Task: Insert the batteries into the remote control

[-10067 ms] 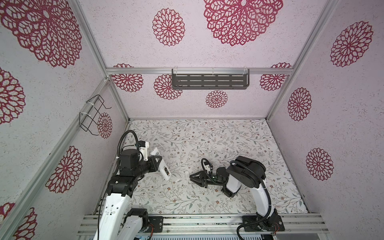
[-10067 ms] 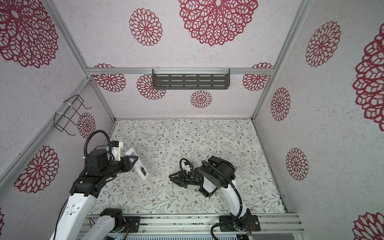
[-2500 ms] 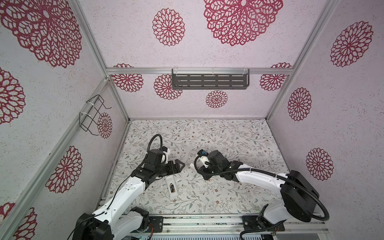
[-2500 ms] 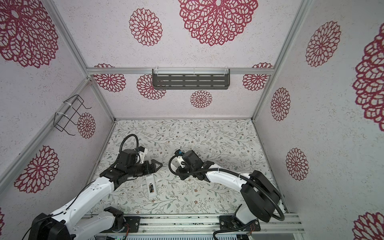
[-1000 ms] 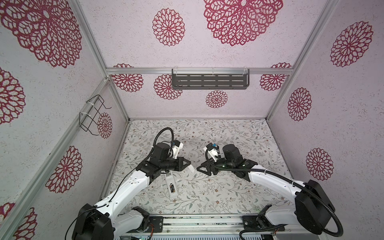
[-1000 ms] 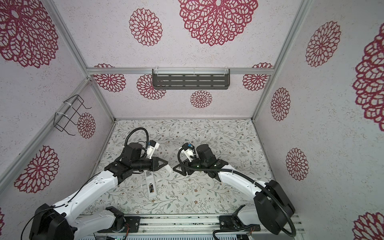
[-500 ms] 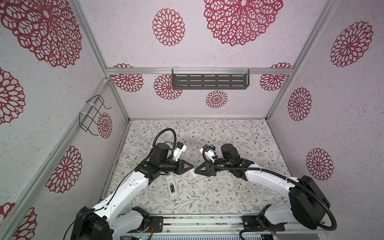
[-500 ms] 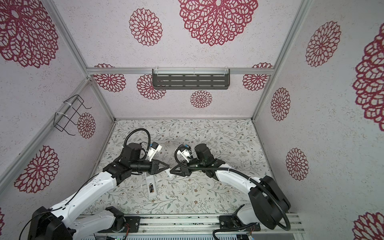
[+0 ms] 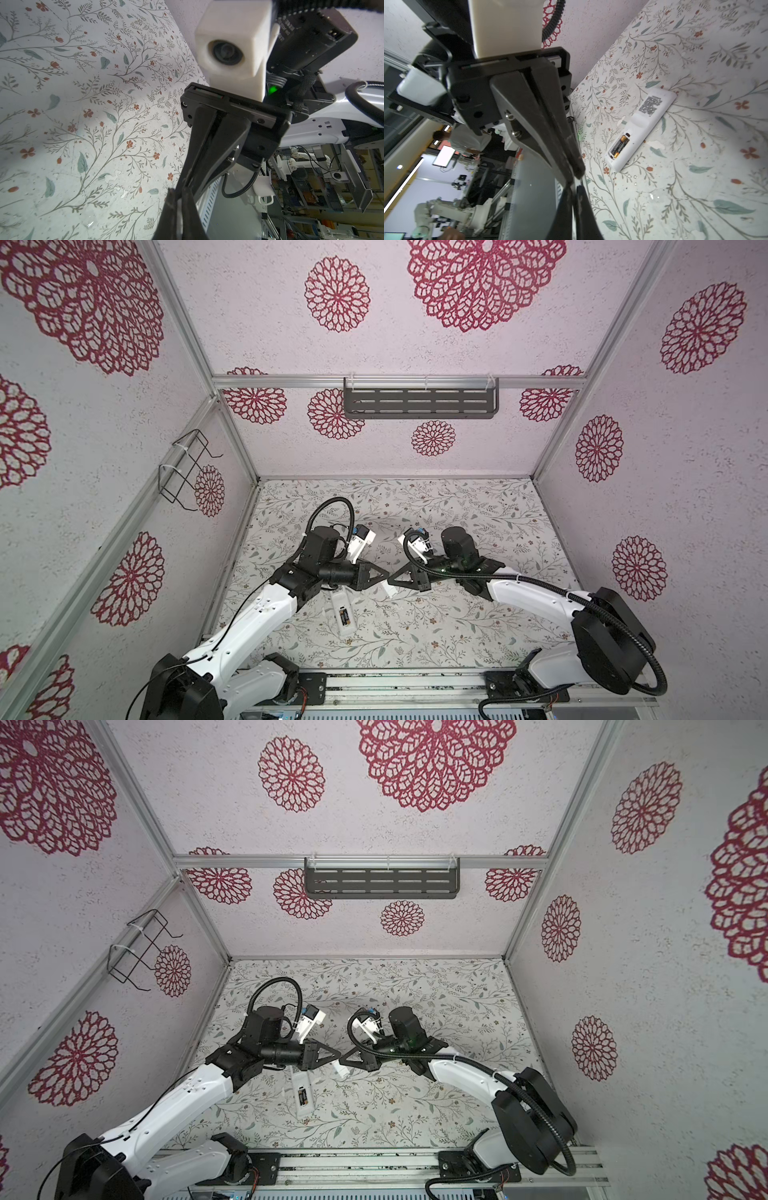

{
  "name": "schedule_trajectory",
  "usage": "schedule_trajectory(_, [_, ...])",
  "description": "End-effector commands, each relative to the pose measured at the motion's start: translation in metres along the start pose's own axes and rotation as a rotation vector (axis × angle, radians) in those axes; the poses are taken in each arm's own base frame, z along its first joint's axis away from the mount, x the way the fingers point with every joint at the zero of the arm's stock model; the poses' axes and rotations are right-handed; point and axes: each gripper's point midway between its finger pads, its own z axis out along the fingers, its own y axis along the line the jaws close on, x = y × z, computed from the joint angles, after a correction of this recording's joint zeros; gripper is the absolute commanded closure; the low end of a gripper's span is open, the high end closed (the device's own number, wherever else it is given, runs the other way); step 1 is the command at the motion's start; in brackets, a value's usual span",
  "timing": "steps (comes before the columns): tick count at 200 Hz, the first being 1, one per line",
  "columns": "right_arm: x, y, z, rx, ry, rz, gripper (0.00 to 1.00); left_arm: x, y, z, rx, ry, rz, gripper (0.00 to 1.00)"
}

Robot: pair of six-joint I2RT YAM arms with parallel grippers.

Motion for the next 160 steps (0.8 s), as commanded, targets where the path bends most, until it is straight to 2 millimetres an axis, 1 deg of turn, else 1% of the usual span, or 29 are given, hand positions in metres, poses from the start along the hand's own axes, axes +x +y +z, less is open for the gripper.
schedule_trajectory(1, [-0.007,0.011,-0.001,-0.042,-0.028,-0.028,1.0,-0.009,-0.01,-0.003,0.016,-0.032,0.067,0.98])
schedule_trajectory(15, [-0.005,0.009,-0.001,-0.036,-0.028,-0.02,1.0,-0.01,-0.011,-0.004,0.013,-0.036,0.069,0.94])
schedule_trajectory(21, [-0.004,0.008,-0.001,-0.033,-0.027,-0.013,1.0,-0.011,-0.011,-0.004,0.012,-0.038,0.069,0.89])
schedule_trajectory(29, [-0.003,0.007,-0.001,-0.026,-0.03,-0.01,1.0,-0.012,-0.01,-0.004,0.004,-0.042,0.068,0.79])
schedule_trajectory(33, [-0.002,0.005,-0.001,-0.018,-0.029,-0.006,1.0,-0.013,-0.009,-0.005,-0.003,-0.047,0.067,0.69])
schedule_trajectory(41, [-0.002,0.0,-0.002,0.006,-0.03,-0.003,1.0,-0.014,-0.007,-0.006,-0.021,-0.056,0.06,0.4])
schedule_trajectory(47, [-0.001,-0.005,-0.002,0.033,-0.024,-0.001,1.0,-0.016,-0.004,-0.008,-0.046,-0.066,0.054,0.25])
schedule_trajectory(50, [0.0,-0.008,-0.002,0.052,-0.02,0.001,1.0,-0.017,-0.002,-0.009,-0.064,-0.073,0.053,0.13])
schedule_trajectory(53, [0.0,-0.011,-0.002,0.074,-0.014,0.002,1.0,-0.018,0.0,-0.01,-0.078,-0.081,0.055,0.07])
schedule_trajectory(55, [0.001,-0.015,-0.002,0.093,-0.01,0.005,1.0,-0.018,0.0,-0.011,-0.083,-0.081,0.053,0.01])
schedule_trajectory(59, [0.002,-0.021,-0.003,0.132,-0.002,0.006,1.0,-0.019,0.003,-0.013,-0.104,-0.09,0.054,0.02])
schedule_trajectory(68, [0.005,-0.037,-0.005,0.223,0.018,0.009,1.0,-0.021,0.01,-0.021,-0.166,-0.112,0.051,0.03])
schedule_trajectory(77, [0.011,-0.057,-0.011,0.344,0.045,0.032,1.0,-0.023,0.019,-0.031,-0.227,-0.135,0.039,0.03])
schedule_trajectory(99, [0.023,-0.107,-0.036,0.673,0.104,0.058,1.0,-0.025,0.036,-0.059,-0.335,-0.185,-0.004,0.03])
schedule_trajectory(115, [0.031,-0.134,-0.057,0.876,0.146,0.061,1.0,-0.024,0.042,-0.079,-0.391,-0.22,-0.019,0.03])
schedule_trajectory(135, [0.039,-0.159,-0.084,1.124,0.214,0.029,1.0,-0.019,0.045,-0.1,-0.461,-0.252,-0.011,0.03])
schedule_trajectory(152, [0.042,-0.171,-0.101,1.278,0.255,-0.006,1.0,-0.017,0.044,-0.114,-0.502,-0.278,0.006,0.03])
schedule_trajectory(160, [0.044,-0.176,-0.104,1.319,0.267,-0.017,1.0,-0.016,0.043,-0.118,-0.514,-0.29,0.011,0.02])
